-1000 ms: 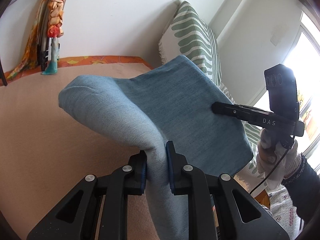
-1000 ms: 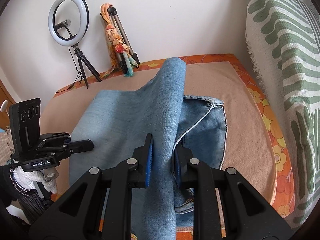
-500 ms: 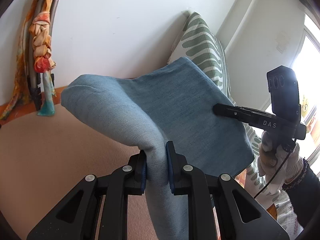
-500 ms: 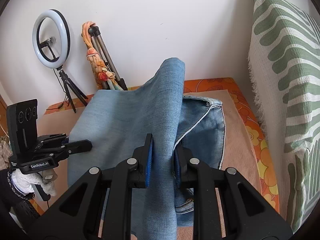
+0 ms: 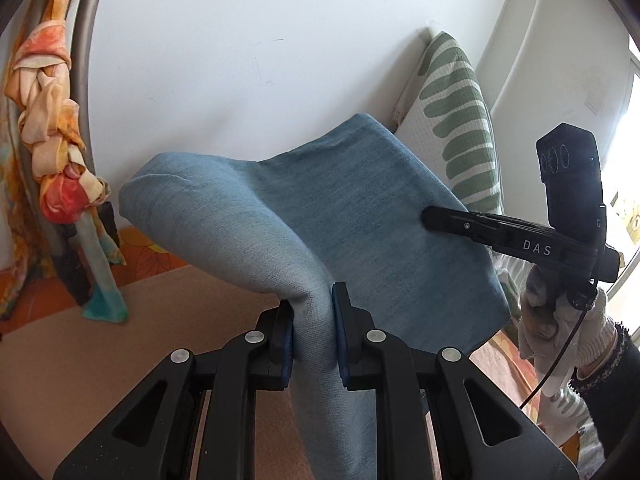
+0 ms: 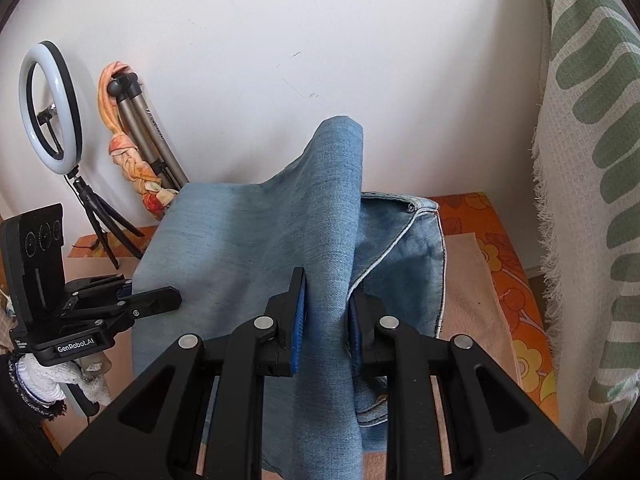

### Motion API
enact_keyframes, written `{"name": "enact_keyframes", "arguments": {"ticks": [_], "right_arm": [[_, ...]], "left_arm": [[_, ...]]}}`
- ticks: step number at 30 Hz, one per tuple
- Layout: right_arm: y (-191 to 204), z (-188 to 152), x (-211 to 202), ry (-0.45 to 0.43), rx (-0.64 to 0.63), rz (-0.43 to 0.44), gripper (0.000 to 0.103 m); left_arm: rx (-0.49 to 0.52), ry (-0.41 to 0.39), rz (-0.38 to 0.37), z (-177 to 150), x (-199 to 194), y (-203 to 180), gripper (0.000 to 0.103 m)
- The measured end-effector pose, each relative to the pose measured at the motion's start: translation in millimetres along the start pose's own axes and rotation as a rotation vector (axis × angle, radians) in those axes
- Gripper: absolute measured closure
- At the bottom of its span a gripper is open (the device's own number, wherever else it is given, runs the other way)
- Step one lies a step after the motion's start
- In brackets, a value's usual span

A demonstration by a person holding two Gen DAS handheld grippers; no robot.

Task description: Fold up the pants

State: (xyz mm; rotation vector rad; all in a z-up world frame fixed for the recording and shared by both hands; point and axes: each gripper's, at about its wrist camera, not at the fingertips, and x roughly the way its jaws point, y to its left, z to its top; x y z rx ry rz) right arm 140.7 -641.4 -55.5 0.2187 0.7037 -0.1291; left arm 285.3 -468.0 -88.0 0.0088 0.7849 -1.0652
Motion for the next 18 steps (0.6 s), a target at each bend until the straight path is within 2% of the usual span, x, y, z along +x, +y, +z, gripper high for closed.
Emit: {"name": "enact_keyframes", "arguments": {"ticks": [7,14,16,18], "right_arm": [[-10.2,10.3,55.7,0.036,-0.013,-0.015,0.084],[-26.6,5.3,94.4,0.090,-0.011,-0.066,0.083],[-30.4,4.0,100.1,0.101,0.002,-0.082,0.081],[-33.2,1.9,104.9,0.111,0.008,-0.119,0.076]], "left_arm": [[-0.042,0.038,0.027,2.6,34.5,31.0,0.088],[-0.030,0.111,0.112,-7.4,55.3,42.8,0.086],[-0.030,0.142,0.134,-10.7,57.9,46.1,0.078],[-0.027,0.157,0.151,-13.4,58.5,46.7,0.076]]}}
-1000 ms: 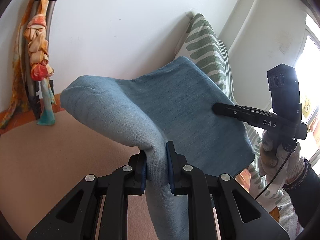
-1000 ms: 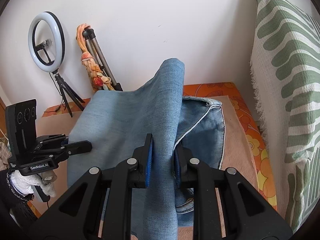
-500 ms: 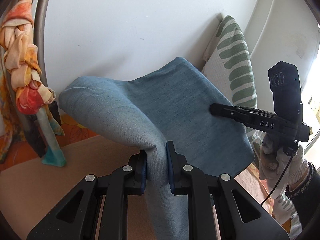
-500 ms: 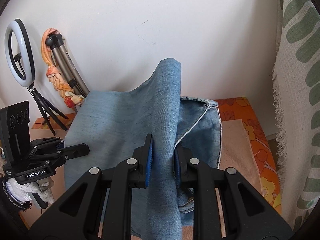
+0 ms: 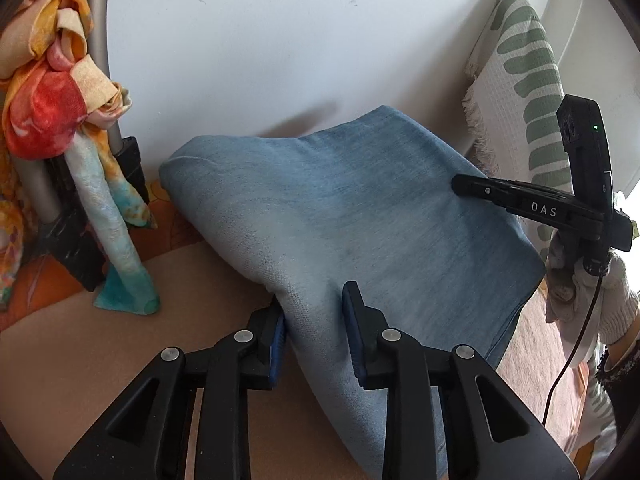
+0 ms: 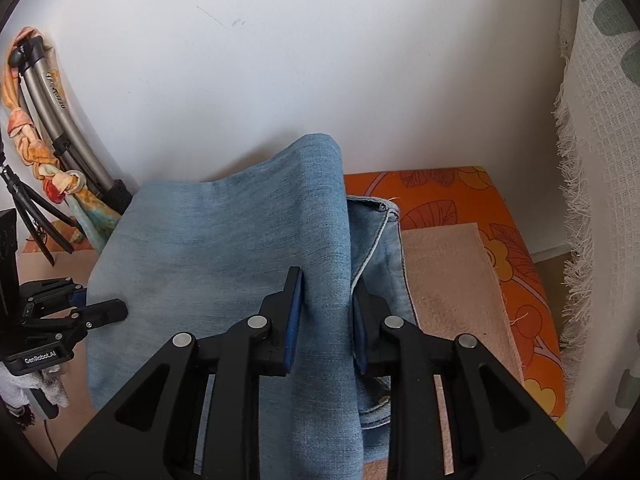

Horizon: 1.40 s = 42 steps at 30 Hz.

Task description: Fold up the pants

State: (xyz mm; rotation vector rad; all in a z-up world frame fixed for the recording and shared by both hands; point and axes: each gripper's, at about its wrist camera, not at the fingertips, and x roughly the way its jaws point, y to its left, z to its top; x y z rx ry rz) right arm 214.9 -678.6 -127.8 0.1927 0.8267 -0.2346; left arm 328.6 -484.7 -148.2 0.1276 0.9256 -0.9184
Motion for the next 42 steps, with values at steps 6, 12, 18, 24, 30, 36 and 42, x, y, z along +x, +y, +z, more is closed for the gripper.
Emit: {"name": "enact_keyframes", "arguments": {"ticks": [6,12,18,24,30,36,42], "right_arm": [[7.8,-3.5,1.9,0.027,0.007,-0.103,0.058],[8.8,-7.2,-23.0,-0.009,0.032,-0.126,0.037],[13.8,-16.4,-55.8,-0.031,0.028,-0.138,0.024],[24.4,-32.6,-94.5,-0.058,0.029,-0.158,0.017],[40.2,-48.7,-142.5,-0.103,0.022,-0.162,0.011],[61.3,-70.9,-189.5,-0.150,0.020,-0.175,0.001],[90.9,-99.8,-227.1,-0.179,-0.025,-0.188,0.001]], "left_arm": [[0.041,0.001,0.088,-7.2,-5.0,-4.0,0.056],[0.027,-0.007,0.083,-13.2,-20.1,-0.5,0.053],[0.061,-0.053,0.080,-18.3,-49.9,-19.5,0.048],[0.108,-0.110,0.071,-28.0,-89.5,-45.4,0.040],[0.100,-0.149,0.049,-43.6,-128.5,-59.8,0.033],[0.114,-0.182,0.022,-65.7,-168.4,-78.5,0.032],[0.151,-0.240,0.051,-98.9,-214.6,-94.4,0.022]]}}
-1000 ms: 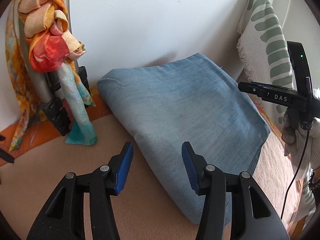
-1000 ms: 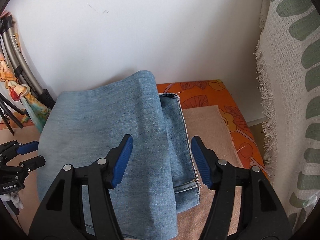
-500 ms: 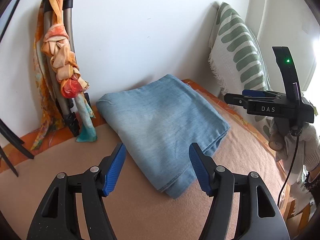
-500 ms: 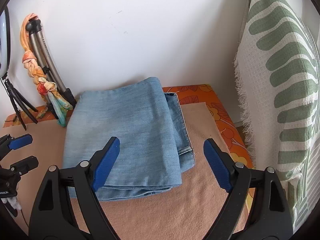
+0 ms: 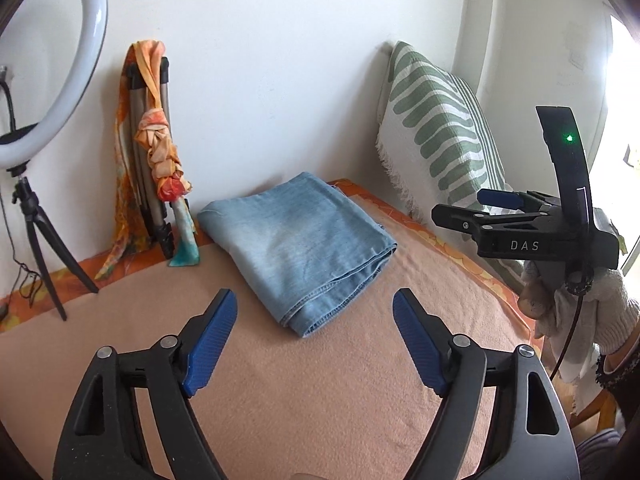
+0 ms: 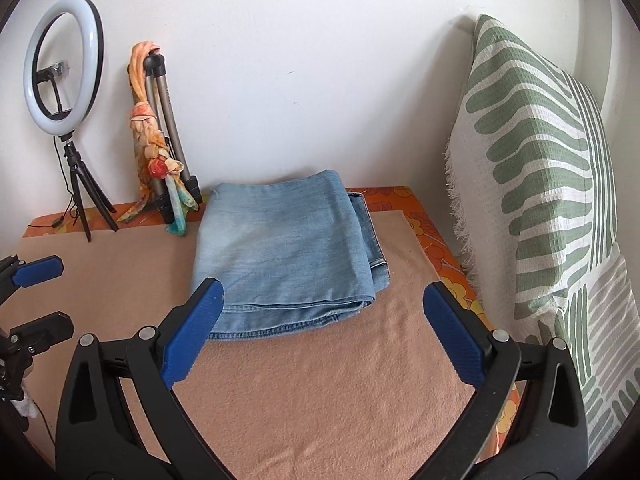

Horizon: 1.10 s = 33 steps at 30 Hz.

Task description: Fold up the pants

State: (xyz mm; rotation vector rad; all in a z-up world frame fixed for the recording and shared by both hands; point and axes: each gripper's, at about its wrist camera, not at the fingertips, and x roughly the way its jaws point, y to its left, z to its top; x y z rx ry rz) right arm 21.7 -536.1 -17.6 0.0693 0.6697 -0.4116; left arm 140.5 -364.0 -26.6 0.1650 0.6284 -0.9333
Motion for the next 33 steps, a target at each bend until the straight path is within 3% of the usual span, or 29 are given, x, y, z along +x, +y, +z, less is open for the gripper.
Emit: {"name": "enact_keyframes", "arguments": {"ticks": [6,16,25,33], "right_arm": [[26.1,-21.9,-32.2,-0.016,-0.006,0.005,0.001],[59.1,-59.5,-63.6,-0.041,0.030,0.001,0.000],[80.5,-85.7,-72.3,-0.050,0.031,-0.011,0.000],[87.7,-90.8,-74.0,-0.081,0.038,-0.021,0.000]], "left_arm": [[0.058,-0.033,0.074,-21.1,-36.5,-13.9,0.020],[0.041,-0.050,0.063,-56.7,-73.7,-13.2,0.019],[0.037,-0.058,0.076,-87.5,-83.0,-5.2,0.016],[0.007,-0.077,0.102,-96.1,-84.4,4.7,0.016]]}}
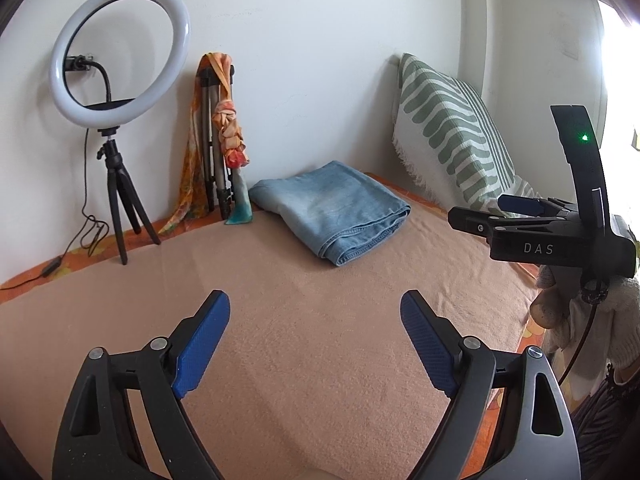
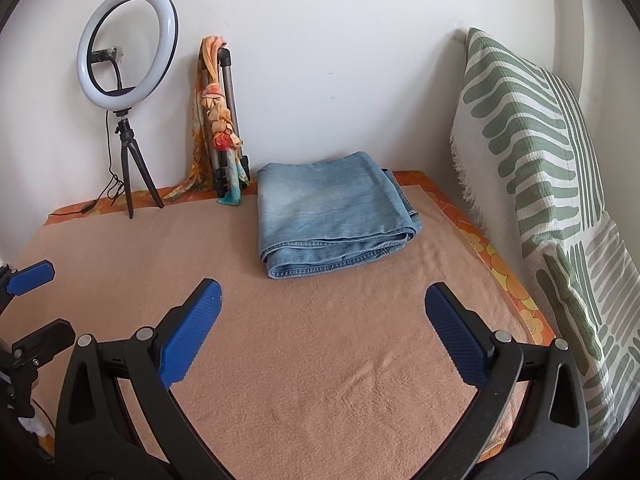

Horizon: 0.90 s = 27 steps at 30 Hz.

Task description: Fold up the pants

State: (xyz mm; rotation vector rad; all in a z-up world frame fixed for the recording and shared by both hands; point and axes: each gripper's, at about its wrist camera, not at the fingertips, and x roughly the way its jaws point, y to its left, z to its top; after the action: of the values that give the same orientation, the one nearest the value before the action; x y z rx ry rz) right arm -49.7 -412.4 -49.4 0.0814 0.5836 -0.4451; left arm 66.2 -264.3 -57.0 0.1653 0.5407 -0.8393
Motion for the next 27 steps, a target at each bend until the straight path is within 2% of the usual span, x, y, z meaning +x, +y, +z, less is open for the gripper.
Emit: {"name": "enact_keyframes", "arguments": {"ticks": [8,27], "right_arm": [[-6.9,-5.2,6.9,-0.019,0.014,-0.021,0.000],[-1.2,-0.6,5.9,-0.062,0.018,-0.025,0.000]], "left_arm": [[0.018,-0.034,0.047,-2.0,-2.6,2.4,0.015],[-0.012,-0.027,0.054,0.5,-7.2,13.8,0.015]]}}
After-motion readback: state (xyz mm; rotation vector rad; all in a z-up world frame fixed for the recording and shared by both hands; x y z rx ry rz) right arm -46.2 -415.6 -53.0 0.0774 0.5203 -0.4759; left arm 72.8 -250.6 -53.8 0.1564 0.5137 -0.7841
